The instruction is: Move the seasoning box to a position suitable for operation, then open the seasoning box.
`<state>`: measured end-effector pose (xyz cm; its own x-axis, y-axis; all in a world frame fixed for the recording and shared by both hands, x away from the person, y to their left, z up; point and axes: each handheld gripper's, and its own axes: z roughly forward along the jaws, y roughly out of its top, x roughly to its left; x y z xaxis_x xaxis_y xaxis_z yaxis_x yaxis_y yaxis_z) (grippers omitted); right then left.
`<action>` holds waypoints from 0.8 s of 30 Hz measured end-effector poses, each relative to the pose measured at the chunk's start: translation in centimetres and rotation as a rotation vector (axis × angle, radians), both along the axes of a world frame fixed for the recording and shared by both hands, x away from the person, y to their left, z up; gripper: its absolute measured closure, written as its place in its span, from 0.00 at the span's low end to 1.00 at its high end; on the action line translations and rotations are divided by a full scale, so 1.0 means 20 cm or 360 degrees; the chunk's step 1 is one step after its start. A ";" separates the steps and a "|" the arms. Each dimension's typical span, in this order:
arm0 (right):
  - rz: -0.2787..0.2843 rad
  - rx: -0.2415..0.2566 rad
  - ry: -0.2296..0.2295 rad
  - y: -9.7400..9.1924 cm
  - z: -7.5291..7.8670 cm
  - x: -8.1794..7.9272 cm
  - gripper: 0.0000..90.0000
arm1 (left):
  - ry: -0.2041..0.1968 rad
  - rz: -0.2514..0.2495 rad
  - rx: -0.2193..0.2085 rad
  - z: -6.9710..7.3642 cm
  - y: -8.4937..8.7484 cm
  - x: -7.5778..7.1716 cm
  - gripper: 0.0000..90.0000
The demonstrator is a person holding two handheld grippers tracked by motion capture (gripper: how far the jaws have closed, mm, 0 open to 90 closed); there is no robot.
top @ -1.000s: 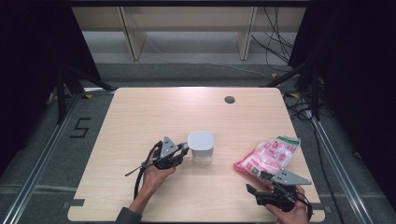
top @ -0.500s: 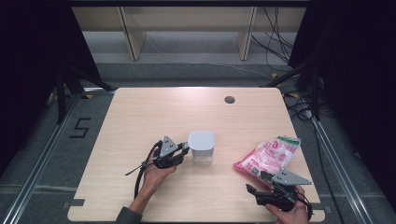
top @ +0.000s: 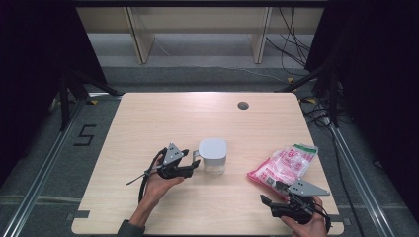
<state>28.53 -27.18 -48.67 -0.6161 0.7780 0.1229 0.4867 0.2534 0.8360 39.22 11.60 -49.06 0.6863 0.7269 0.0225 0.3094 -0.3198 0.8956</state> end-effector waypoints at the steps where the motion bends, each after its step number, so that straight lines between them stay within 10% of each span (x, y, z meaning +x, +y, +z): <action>1: 0.0004 -0.0011 0.0011 0.00 0.00 0.00 0.26 | -0.0008 -0.0003 0.0009 0.01 0.01 0.00 0.44; 9: 0.0006 -0.0005 0.0013 0.00 0.00 0.00 0.26 | 0.0062 -0.0006 -0.0093 0.08 0.05 -0.02 0.39; 16: 0.0012 -0.0028 -0.0025 0.00 0.00 0.01 0.26 | 0.0106 -0.0029 -0.0202 0.11 0.08 -0.03 0.56; 24: 0.0025 -0.0037 -0.0035 0.00 0.00 0.01 0.26 | -0.0066 0.0005 -0.0192 0.18 0.06 -0.07 0.90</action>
<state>28.76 -27.13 -48.70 -0.6308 0.7705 0.0913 0.4639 0.2803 0.8404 37.78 12.89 -45.46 0.6841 0.7284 -0.0370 0.2724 -0.2081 0.9394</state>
